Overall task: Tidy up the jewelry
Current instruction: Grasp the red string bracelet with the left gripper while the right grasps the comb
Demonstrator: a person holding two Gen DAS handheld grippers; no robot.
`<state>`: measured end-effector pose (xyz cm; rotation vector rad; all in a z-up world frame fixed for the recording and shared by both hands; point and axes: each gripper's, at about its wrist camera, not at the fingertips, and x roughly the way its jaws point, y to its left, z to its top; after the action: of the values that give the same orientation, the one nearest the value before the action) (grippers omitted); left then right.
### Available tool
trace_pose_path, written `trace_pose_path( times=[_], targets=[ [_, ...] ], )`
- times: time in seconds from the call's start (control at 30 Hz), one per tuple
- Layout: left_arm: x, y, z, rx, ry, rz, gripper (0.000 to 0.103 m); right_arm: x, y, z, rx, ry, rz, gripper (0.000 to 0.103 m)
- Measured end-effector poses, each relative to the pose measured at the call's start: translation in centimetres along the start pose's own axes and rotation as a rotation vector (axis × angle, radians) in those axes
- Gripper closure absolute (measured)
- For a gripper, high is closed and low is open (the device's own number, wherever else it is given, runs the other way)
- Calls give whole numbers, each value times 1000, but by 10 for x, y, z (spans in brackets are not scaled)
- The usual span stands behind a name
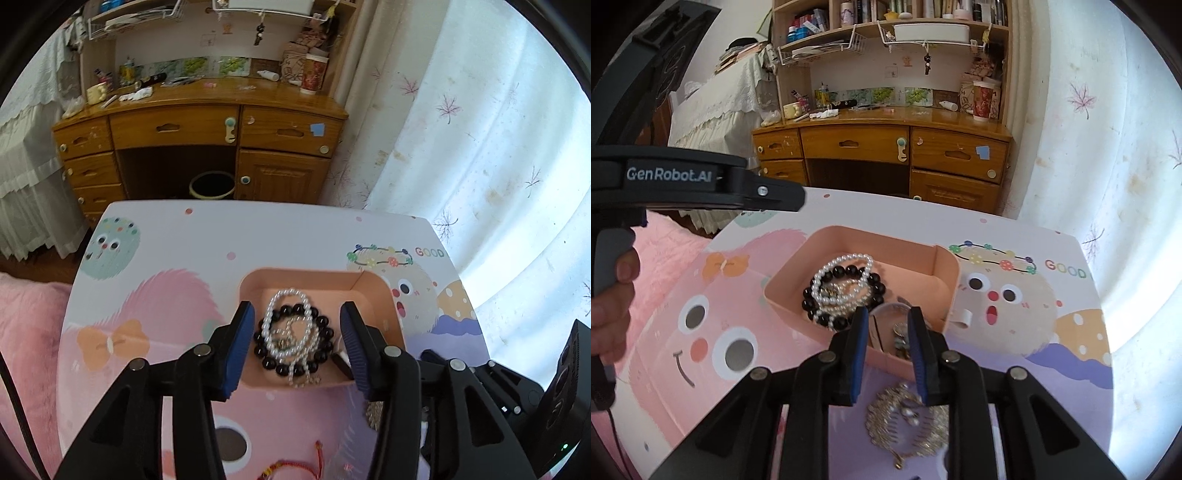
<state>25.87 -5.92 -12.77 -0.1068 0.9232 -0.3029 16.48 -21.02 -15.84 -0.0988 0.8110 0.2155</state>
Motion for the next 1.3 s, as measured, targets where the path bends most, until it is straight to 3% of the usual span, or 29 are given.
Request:
trace_pose_path(
  times=[0.13, 0.27, 0.5, 0.67, 0.93, 1.13, 1.3],
  targets=[
    [-10, 5, -15, -28, 7, 34, 47, -11, -2, -11, -43, -1, -3, 65],
    [-20, 11, -35, -62, 27, 82, 40, -16, -6, -21, -47, 24, 26, 62],
    [-26, 20, -75, -125, 94, 157, 29, -19, -17, -43, 14, 112, 66, 47],
    [-24, 23, -107, -173, 161, 198, 20, -12, -29, -60, 69, 196, 94, 46],
    [-9, 22, -155, -242, 255, 289, 20, 8, -58, -77, 234, 293, 113, 46],
    [0, 22, -174, -291, 247, 304, 20, 16, -76, -83, 383, 280, 130, 46],
    [10, 17, -182, -282, 241, 392, 20, 23, -71, -80, 376, 286, 118, 46]
  ],
)
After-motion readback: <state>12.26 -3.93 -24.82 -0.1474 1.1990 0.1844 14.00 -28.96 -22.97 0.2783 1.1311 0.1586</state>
